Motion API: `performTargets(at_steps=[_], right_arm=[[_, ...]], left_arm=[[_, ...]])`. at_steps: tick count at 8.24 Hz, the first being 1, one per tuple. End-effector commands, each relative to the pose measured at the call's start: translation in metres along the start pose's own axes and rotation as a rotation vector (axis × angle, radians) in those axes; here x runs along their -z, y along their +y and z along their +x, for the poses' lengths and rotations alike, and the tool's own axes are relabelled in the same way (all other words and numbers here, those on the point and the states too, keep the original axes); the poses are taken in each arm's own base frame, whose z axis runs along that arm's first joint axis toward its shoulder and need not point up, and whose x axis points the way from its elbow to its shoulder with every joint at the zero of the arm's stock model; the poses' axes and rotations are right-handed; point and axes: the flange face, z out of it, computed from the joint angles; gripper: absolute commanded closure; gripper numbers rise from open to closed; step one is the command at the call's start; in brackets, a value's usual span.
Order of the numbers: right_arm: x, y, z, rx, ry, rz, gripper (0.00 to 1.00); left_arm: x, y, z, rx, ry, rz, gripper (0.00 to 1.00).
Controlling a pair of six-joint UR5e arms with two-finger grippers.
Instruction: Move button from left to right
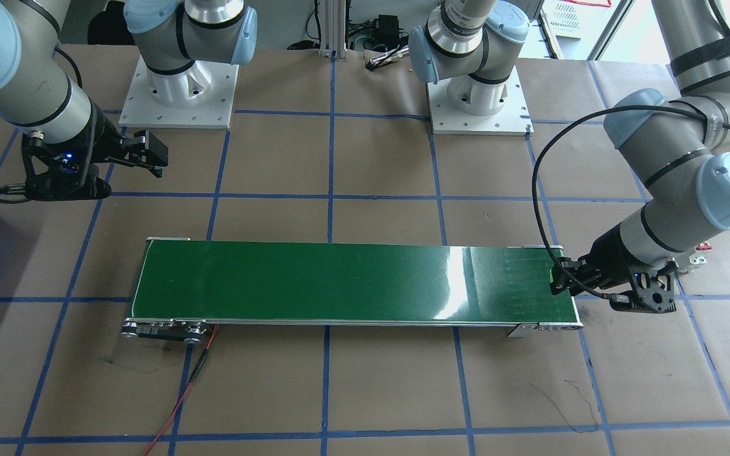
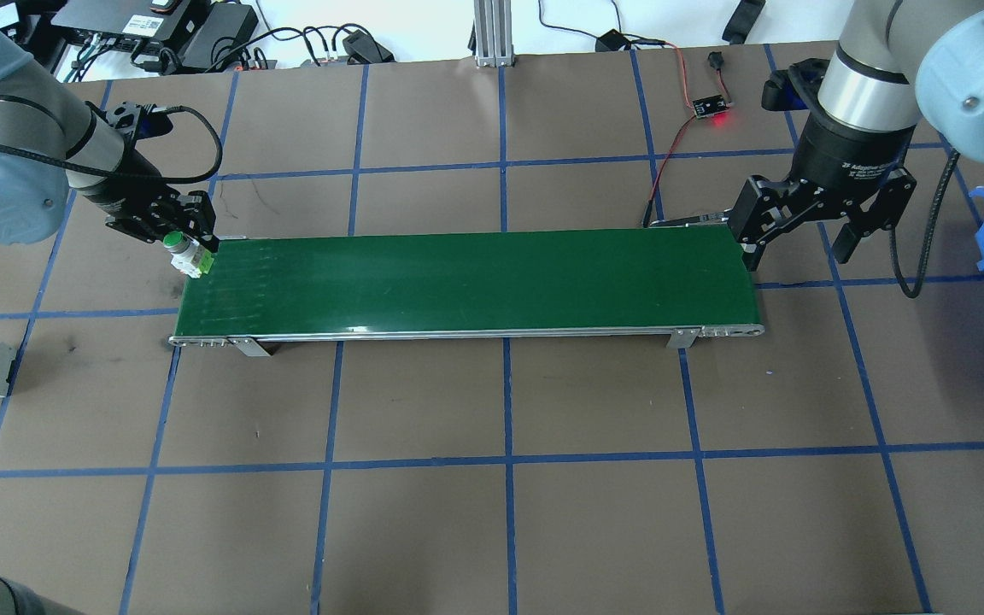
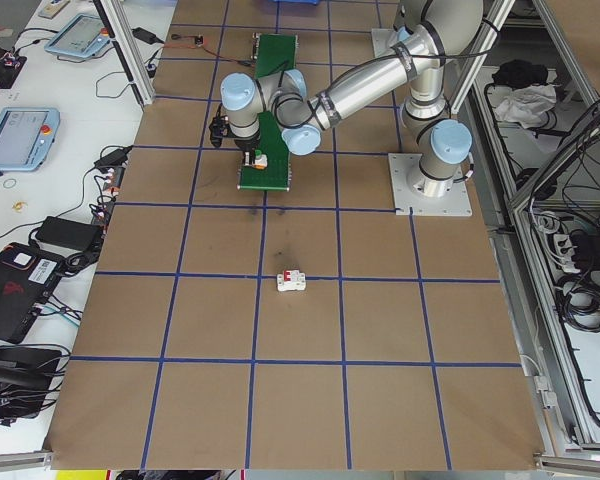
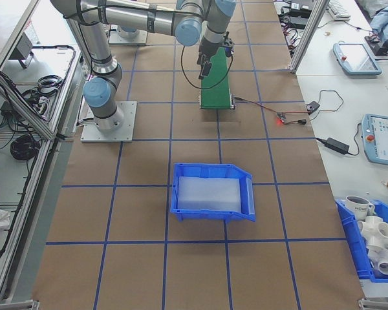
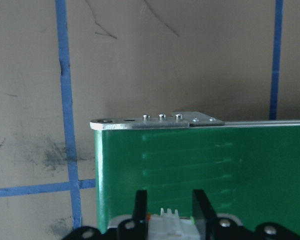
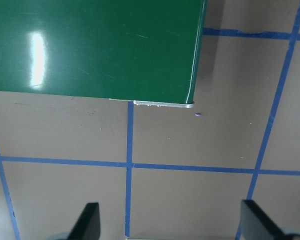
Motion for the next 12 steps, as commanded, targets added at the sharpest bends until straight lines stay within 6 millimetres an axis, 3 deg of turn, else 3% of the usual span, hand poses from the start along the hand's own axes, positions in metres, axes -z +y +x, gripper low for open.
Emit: performTargets(at_steps=[1,5,6,7,8,9,11,12], right_arm=[[0.000,0.000,0.000,0.000,0.000,0.000,0.00],[0.000,0.000,0.000,0.000,0.001,0.000,0.00],[0.000,0.000,0.000,0.000,0.001,0.000,0.00],[0.000,0.000,0.000,0.000,0.000,0.000,0.00],[0.000,0.000,-0.001,0.001,0.002,0.000,0.00],[0.000,0.000,0.000,0.000,0.001,0.000,0.00],[0.000,0.000,0.000,0.000,0.001,0.000,0.00],[0.000,0.000,0.000,0.000,0.001,0.000,0.00]], left_arm=[[-0.022,-0.005,-0.006,0.026,0.005,-0.029,1.00],[-0.035,-0.005,-0.013,0.045,-0.029,-0.068,0.99],[-0.035,-0.004,-0.012,0.085,-0.029,-0.070,0.85],[-0.032,-0.004,-0.006,0.118,-0.026,-0.071,0.07],[-0.025,-0.002,0.012,0.105,-0.031,-0.066,0.00],[-0.016,0.001,0.044,0.093,-0.038,-0.067,0.00],[0.025,0.022,0.099,0.062,-0.046,-0.044,0.00],[0.049,0.040,0.115,0.067,-0.043,-0.050,0.00]])
